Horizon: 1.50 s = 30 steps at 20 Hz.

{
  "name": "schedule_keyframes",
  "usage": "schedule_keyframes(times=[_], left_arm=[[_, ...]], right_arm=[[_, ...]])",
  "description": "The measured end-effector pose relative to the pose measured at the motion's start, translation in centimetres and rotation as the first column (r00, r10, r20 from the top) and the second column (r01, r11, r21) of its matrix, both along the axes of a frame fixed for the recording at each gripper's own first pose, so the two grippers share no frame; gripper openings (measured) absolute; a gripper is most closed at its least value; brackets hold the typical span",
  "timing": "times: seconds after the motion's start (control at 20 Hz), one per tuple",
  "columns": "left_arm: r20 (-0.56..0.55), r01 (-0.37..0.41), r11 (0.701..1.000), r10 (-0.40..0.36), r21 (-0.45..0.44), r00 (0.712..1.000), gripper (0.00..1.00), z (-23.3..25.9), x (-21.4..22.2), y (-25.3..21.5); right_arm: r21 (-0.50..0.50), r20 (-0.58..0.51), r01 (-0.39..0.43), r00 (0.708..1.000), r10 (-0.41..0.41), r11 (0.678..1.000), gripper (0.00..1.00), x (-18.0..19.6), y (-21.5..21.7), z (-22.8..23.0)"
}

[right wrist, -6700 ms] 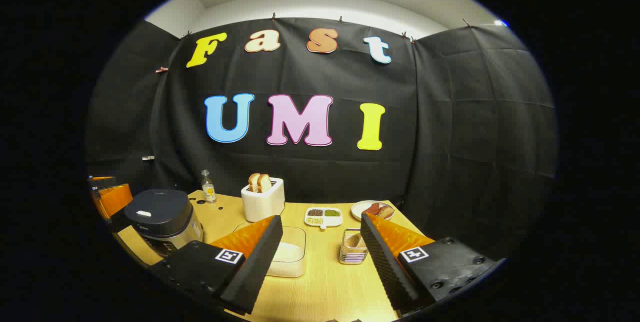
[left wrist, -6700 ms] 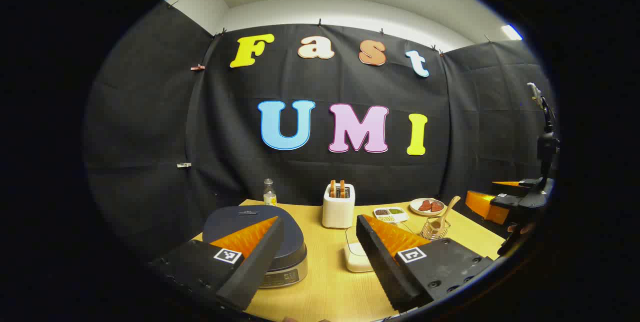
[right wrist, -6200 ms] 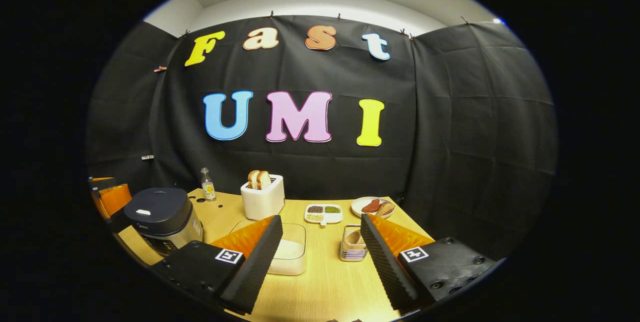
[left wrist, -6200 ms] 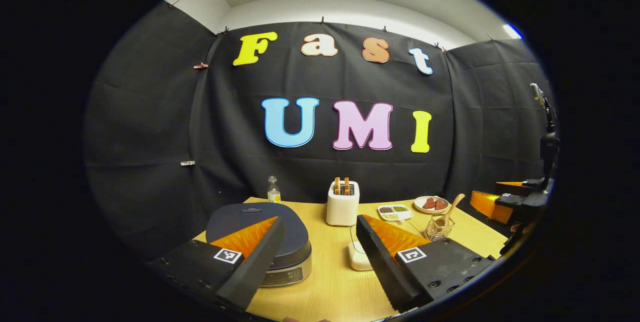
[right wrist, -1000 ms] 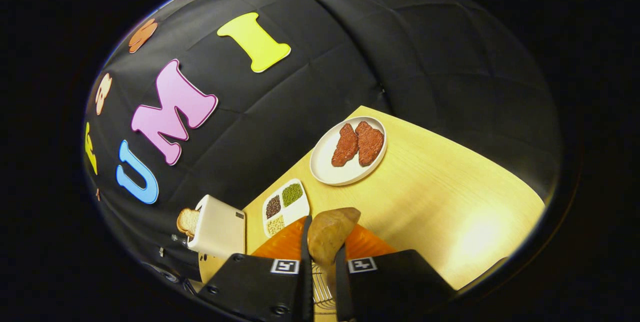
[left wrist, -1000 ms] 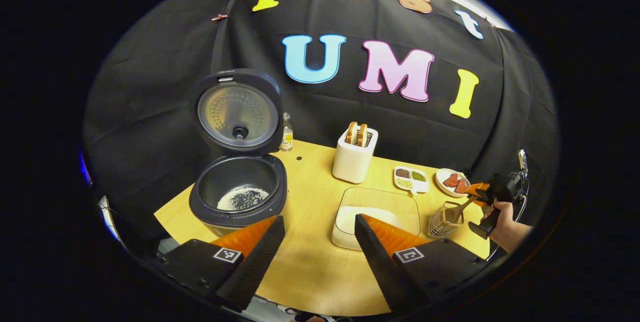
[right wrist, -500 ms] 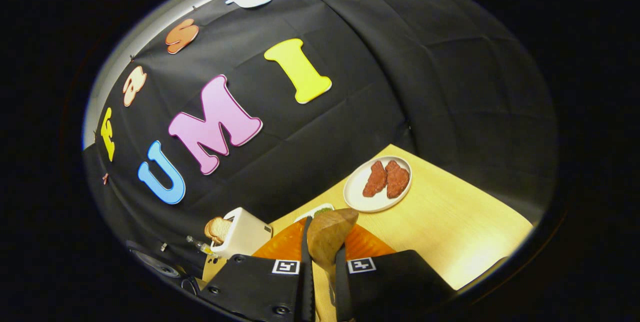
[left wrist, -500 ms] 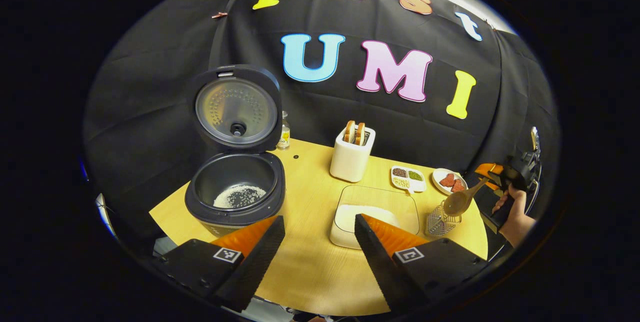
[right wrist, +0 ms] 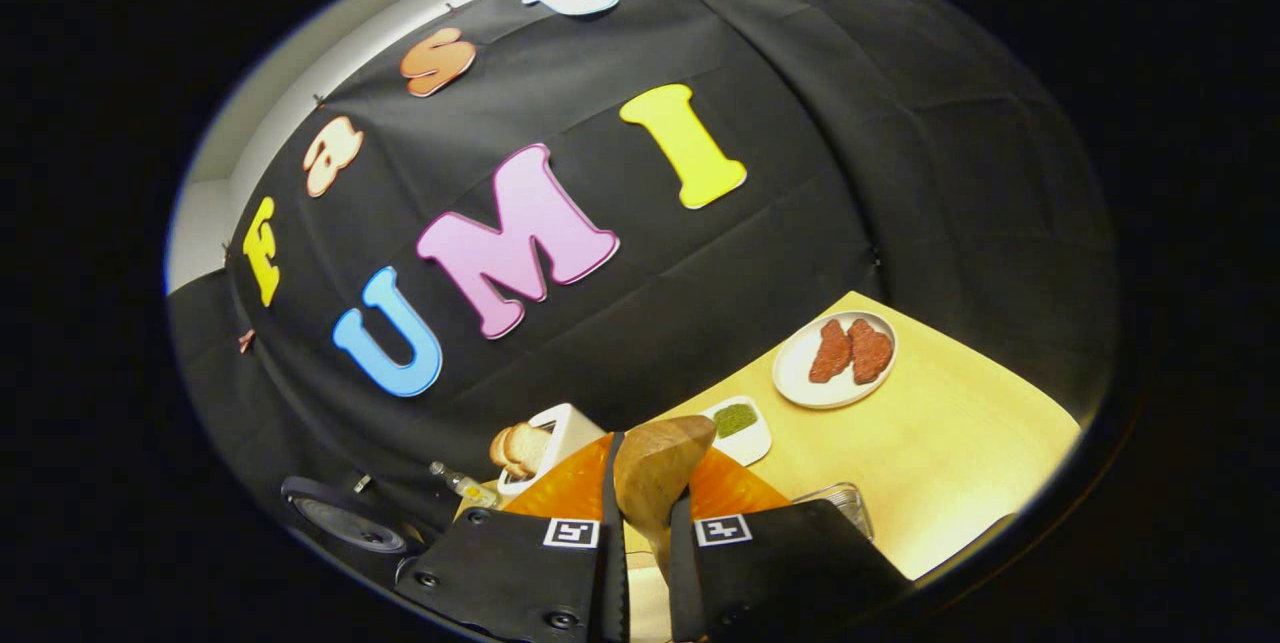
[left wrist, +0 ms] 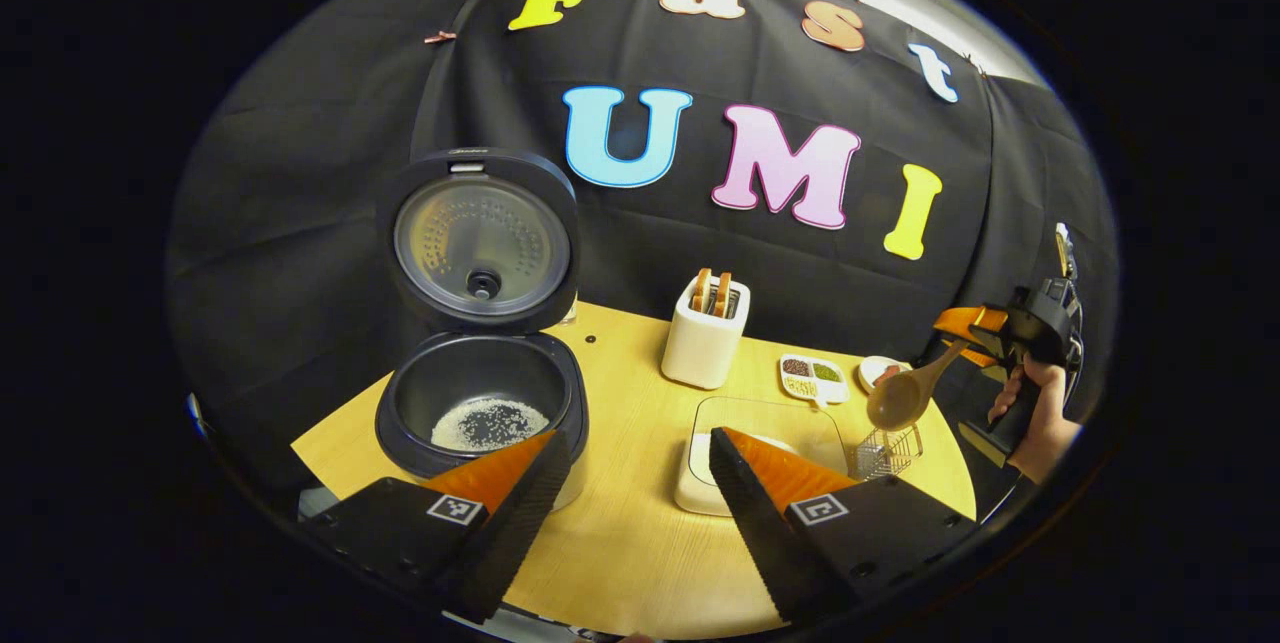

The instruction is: Close the left gripper, press the button to open the rice cooker; take a wooden spoon from the chopstick holder with the right hand, scoop a spoonful of rice and pour it into the rice cooker, then put the wooden spoon back into the chopstick holder.

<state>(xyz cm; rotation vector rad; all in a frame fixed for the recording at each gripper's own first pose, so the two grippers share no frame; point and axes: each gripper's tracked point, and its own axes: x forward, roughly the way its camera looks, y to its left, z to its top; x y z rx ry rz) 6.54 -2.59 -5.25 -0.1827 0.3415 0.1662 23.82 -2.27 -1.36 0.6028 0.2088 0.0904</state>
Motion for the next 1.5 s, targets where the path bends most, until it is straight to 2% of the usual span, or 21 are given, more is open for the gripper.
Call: schedule_keyframes(times=[0.15,0.35,0.5,0.7,0.85,0.9,0.95,1.1,1.5], left_arm=[[0.002,0.004,1.000,-0.004,-0.003,1.000,0.95,-0.4,-0.7,1.9],[-0.040,0.011,0.999,-0.010,0.040,0.999,0.95,-2.8,-2.0,4.4],[-0.072,0.010,1.000,-0.010,0.007,0.997,0.96,-5.0,-2.9,5.2],[-0.117,-0.002,1.000,0.000,-0.018,0.993,0.96,-7.7,-3.9,6.6],[-0.136,-0.009,0.999,0.004,-0.038,0.991,0.96,-8.9,-4.5,7.8],[-0.136,-0.013,0.999,0.006,-0.046,0.991,0.93,-9.0,-4.6,8.1],[-0.132,-0.016,0.999,0.009,-0.052,0.991,0.96,-8.9,-4.6,8.5],[-0.123,-0.022,0.998,0.015,-0.053,0.992,0.96,-8.7,-4.9,9.5],[-0.115,-0.003,0.999,-0.003,-0.046,0.993,0.96,-8.5,-5.8,11.5]], right_arm=[[-0.059,0.021,-0.085,0.996,0.086,0.995,0.20,-0.4,4.4,-0.1],[-0.151,0.010,-0.145,0.989,0.149,0.978,0.20,-0.5,8.0,-2.7],[-0.227,-0.037,-0.169,0.986,0.165,0.959,0.20,-0.4,9.4,-6.2],[-0.278,-0.105,-0.187,0.981,0.164,0.942,0.20,-1.6,11.0,-10.4],[-0.248,-0.147,-0.191,0.977,0.158,0.950,0.20,-3.0,12.3,-12.7],[-0.236,-0.156,-0.188,0.976,0.154,0.953,0.21,-3.4,12.8,-12.8],[-0.228,-0.163,-0.189,0.975,0.154,0.955,0.21,-3.6,13.4,-12.9],[-0.167,-0.205,-0.203,0.964,0.168,0.965,0.20,-4.6,15.9,-13.3],[-0.026,-0.271,-0.174,0.949,0.161,0.984,0.20,-4.6,21.2,-13.2]])
